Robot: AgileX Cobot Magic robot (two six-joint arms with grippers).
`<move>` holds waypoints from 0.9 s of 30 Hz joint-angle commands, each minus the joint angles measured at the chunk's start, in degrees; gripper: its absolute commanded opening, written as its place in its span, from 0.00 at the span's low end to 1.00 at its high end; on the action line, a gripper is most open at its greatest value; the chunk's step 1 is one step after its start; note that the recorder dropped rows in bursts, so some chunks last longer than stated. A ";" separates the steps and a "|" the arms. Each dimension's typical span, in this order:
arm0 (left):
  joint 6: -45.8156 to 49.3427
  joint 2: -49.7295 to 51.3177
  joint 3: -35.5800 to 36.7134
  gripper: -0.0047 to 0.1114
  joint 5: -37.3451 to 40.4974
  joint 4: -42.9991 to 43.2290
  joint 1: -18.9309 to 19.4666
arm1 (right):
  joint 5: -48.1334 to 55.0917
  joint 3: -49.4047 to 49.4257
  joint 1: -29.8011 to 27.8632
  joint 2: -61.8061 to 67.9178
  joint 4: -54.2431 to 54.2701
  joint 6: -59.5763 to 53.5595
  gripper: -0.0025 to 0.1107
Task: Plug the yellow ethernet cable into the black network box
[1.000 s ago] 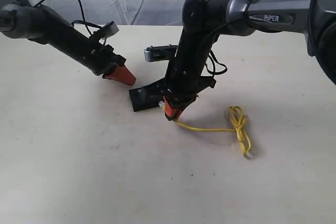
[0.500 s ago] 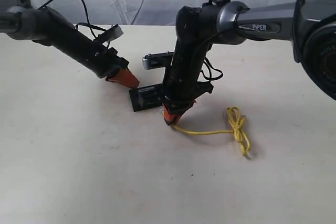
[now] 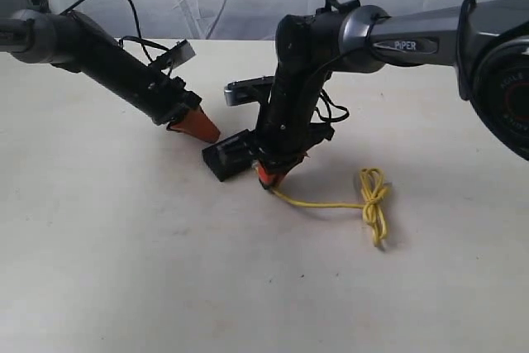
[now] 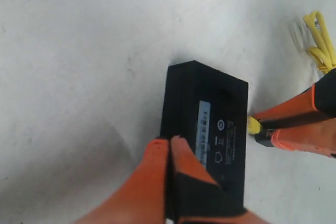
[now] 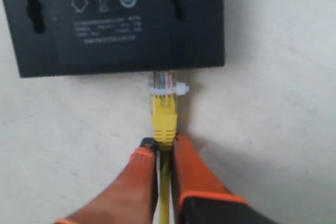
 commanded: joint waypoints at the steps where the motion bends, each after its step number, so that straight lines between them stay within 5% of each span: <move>1: -0.15 0.01 -0.21 0.04 -0.37 -0.21 -0.19 | 0.40 -0.34 -0.10 -0.26 -3.80 -0.46 0.01; 27: 0.41 0.01 -0.21 0.04 0.93 0.14 -1.93 | -3.11 -0.34 2.06 -0.26 -3.82 -4.09 0.01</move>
